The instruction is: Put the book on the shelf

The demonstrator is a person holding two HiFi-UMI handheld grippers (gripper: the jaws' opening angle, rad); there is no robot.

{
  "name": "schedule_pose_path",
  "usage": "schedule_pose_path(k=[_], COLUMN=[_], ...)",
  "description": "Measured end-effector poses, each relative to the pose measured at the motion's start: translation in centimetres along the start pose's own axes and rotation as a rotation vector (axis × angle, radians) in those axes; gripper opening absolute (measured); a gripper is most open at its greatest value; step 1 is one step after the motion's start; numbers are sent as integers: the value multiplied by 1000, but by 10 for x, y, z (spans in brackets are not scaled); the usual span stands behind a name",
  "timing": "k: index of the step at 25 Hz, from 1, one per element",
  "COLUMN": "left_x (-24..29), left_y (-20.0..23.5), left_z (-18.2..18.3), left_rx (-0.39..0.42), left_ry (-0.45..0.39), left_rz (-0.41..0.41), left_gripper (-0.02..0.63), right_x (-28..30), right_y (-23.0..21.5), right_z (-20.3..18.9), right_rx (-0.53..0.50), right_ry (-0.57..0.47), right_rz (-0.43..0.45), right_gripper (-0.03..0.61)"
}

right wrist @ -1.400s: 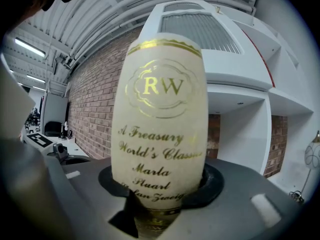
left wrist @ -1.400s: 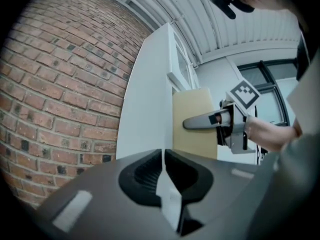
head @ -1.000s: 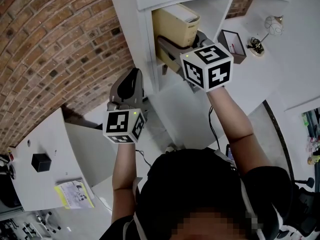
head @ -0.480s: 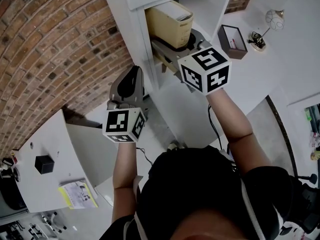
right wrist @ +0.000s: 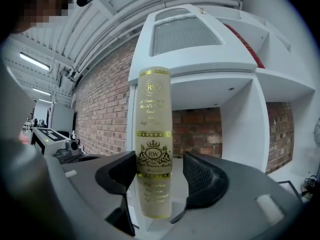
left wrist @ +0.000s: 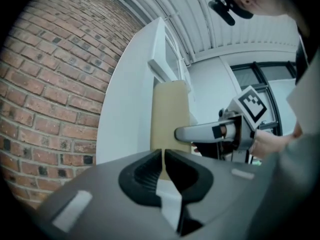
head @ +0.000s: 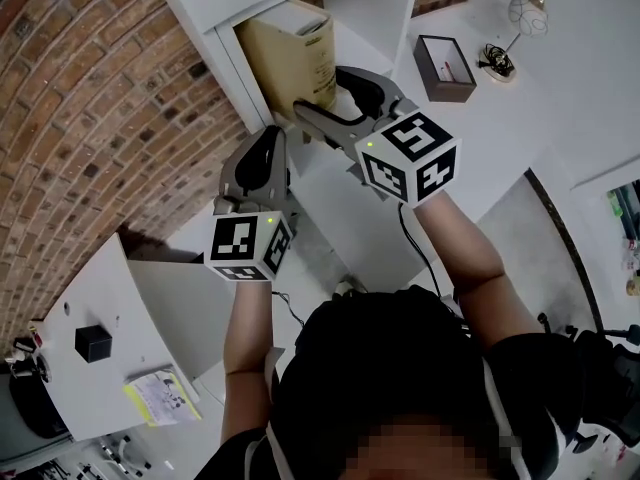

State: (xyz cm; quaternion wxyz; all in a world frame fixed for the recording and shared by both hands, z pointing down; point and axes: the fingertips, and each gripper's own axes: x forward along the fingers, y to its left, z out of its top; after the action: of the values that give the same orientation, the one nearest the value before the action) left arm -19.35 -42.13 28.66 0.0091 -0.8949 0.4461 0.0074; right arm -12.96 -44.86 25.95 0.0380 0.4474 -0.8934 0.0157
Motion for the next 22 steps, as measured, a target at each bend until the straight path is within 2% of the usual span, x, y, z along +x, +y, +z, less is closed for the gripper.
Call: schedule_pose_path(k=[7,10,11,22], left_x=[8,7,7,5], left_y=[-19,-22,-23,-29], left_z=[0,0,1,-1], left_rx=[13,20,22,44], left_ry=[16,17,16,26], left_rz=[-13,0,5,61], left_gripper=[21,21,21,21], right_x=[-18,-19,-19,-9], right_y=[1,4,5,15], right_z=[-2,0,0,0], right_rx=[72,58,48,34], right_ry=[-29,-54,-60,-66], right_rz=[64,81,84,170], right_gripper=[282,202,195,193])
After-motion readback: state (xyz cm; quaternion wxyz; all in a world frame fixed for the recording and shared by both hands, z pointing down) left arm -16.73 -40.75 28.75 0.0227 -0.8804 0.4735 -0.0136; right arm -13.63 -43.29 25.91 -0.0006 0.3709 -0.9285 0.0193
